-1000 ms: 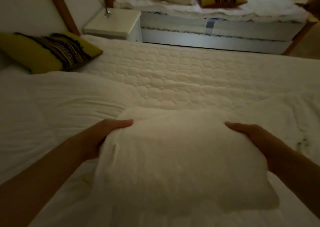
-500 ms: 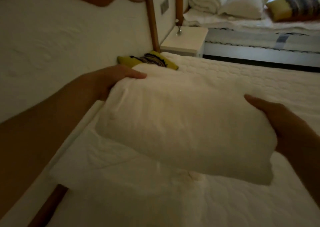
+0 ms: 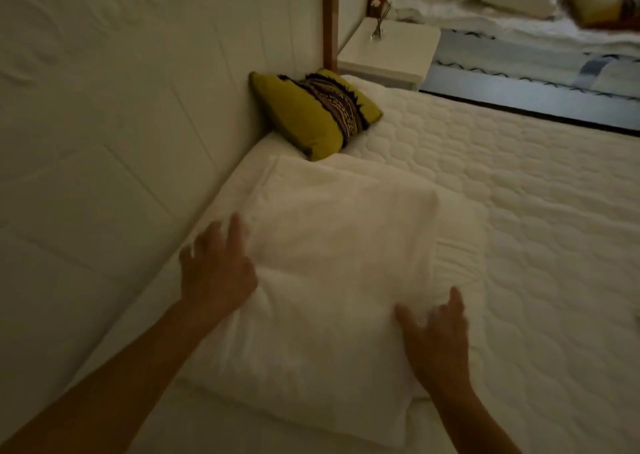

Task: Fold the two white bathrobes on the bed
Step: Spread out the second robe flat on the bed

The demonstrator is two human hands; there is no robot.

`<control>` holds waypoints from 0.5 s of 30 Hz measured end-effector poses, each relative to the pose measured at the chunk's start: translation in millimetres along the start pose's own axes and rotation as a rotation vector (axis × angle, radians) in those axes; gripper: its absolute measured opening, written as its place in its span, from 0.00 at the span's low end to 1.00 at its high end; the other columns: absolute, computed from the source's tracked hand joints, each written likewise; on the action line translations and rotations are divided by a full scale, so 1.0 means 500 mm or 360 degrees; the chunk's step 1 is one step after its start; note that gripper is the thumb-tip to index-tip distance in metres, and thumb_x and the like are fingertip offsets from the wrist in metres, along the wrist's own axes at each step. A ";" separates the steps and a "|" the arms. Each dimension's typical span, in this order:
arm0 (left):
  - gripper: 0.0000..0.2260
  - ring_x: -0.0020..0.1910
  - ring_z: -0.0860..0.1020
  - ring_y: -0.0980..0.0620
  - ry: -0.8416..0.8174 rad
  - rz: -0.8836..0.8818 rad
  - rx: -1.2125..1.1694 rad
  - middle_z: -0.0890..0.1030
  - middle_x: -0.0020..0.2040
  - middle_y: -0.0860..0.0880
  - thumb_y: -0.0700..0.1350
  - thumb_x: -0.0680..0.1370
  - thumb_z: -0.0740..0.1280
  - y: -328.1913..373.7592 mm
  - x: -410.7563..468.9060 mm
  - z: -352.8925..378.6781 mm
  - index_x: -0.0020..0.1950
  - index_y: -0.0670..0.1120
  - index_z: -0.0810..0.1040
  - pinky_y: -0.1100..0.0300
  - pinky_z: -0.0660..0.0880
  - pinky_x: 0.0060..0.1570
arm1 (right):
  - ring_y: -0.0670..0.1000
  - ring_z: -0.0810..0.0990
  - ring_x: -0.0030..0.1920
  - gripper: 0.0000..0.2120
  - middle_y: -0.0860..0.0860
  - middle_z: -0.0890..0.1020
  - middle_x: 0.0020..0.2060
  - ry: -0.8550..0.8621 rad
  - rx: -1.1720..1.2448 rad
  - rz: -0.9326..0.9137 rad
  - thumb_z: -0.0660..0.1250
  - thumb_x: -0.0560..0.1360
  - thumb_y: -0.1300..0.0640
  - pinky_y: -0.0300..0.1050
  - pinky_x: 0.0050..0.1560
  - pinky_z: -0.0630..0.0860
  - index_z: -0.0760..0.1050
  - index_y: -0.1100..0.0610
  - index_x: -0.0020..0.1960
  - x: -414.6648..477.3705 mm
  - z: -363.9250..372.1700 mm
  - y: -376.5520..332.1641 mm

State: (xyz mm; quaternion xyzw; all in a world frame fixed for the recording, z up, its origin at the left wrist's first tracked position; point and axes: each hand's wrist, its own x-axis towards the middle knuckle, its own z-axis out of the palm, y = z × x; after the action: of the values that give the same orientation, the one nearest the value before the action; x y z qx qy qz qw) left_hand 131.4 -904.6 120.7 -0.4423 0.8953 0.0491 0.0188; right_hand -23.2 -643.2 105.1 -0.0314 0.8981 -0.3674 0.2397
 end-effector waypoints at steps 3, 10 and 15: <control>0.29 0.77 0.62 0.39 0.0362 0.0677 0.0031 0.62 0.80 0.43 0.60 0.80 0.53 0.086 0.037 0.001 0.81 0.55 0.58 0.35 0.57 0.73 | 0.55 0.47 0.81 0.41 0.54 0.49 0.82 0.0338 -0.0398 -0.0752 0.63 0.79 0.41 0.54 0.79 0.43 0.42 0.47 0.82 0.016 0.029 -0.076; 0.31 0.81 0.45 0.48 0.0017 0.0691 0.0019 0.45 0.83 0.50 0.72 0.77 0.41 0.097 0.140 0.151 0.79 0.67 0.41 0.41 0.40 0.77 | 0.55 0.37 0.81 0.36 0.52 0.37 0.81 0.0087 -0.1026 -0.0719 0.43 0.74 0.22 0.66 0.77 0.37 0.33 0.29 0.76 0.193 0.106 -0.046; 0.31 0.81 0.50 0.45 0.0058 0.0709 0.0053 0.49 0.83 0.48 0.71 0.77 0.39 0.097 0.149 0.192 0.79 0.66 0.42 0.41 0.44 0.77 | 0.56 0.48 0.81 0.34 0.58 0.52 0.81 0.0083 -0.0850 -0.0337 0.42 0.76 0.26 0.65 0.77 0.43 0.31 0.31 0.76 0.214 0.084 0.021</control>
State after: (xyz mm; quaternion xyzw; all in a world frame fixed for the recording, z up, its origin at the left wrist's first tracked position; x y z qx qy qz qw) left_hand 46.6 -924.2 23.0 -0.2340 0.9718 0.0292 -0.0014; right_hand -97.3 -687.4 28.7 -0.1774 0.9606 -0.1417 0.1602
